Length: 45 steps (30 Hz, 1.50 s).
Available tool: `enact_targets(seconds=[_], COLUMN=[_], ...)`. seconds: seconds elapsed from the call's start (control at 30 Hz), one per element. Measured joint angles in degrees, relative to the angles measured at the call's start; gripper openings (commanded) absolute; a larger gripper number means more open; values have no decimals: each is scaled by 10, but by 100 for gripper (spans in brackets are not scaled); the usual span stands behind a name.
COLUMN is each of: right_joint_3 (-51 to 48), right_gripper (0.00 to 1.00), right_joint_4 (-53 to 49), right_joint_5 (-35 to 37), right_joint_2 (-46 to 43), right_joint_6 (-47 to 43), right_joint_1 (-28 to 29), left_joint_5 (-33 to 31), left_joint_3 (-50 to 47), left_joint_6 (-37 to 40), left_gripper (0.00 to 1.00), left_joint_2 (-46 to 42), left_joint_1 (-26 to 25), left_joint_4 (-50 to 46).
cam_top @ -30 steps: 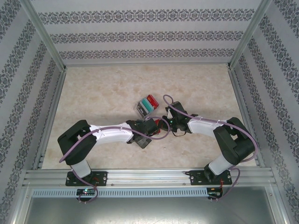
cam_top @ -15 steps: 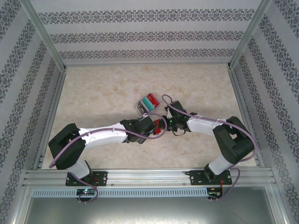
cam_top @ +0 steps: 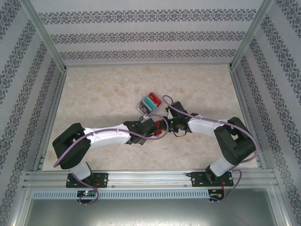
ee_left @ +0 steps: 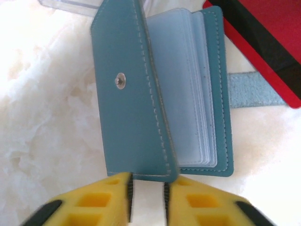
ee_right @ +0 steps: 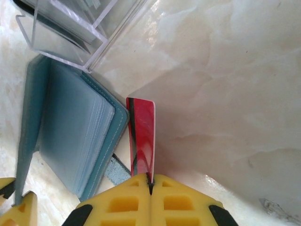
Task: Put the credit cards into the card holder
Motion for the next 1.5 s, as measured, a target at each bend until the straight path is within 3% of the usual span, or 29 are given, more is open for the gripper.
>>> enact_targets(seconds=[0.1,0.33,0.5,0.63,0.77,0.8,0.83,0.9,0.93,0.97,1.07,1.23,1.5], right_joint_3=[1,2,5,7,9,10,12,13,13,13,13,12,-3], right_gripper=[0,0,0,0,0,0,0,0,0,0,0,0,0], right_joint_4=[-3,-7,-27,-60,-76,-77,-76,-77,-76,-77,-76,-74,-59], right_joint_5=[0,2,9,23,28,28,28,28,28,28,28,28,30], right_joint_2=[0,0,-15,-48,-75,-77,-77,-73,-69,-66,-54,-45,-45], right_joint_6=[-1,-4,-13,-17,-17,-17,-17,-17,-17,-17,-16,-16,-14], right_joint_1=[0,0,0,-5,-12,-12,-11,-11,-11,-11,-11,-10,-6], left_joint_5=[-11,2,78,154,207,223,234,243,239,229,197,145,70], left_joint_3=[1,3,3,-20,-87,-107,-117,-118,-108,-93,-36,45,145], left_joint_6=[-7,-13,-57,-136,-223,-238,-244,-245,-234,-220,-160,-55,14], left_gripper=[0,0,0,0,0,13,37,51,65,73,91,97,99], left_joint_2=[0,-8,-71,-144,-180,-181,-178,-166,-155,-144,-102,-21,111], left_joint_1=[0,12,62,106,113,113,113,109,105,98,65,13,9], left_joint_4=[0,-1,1,34,95,113,120,119,112,103,77,28,-56])
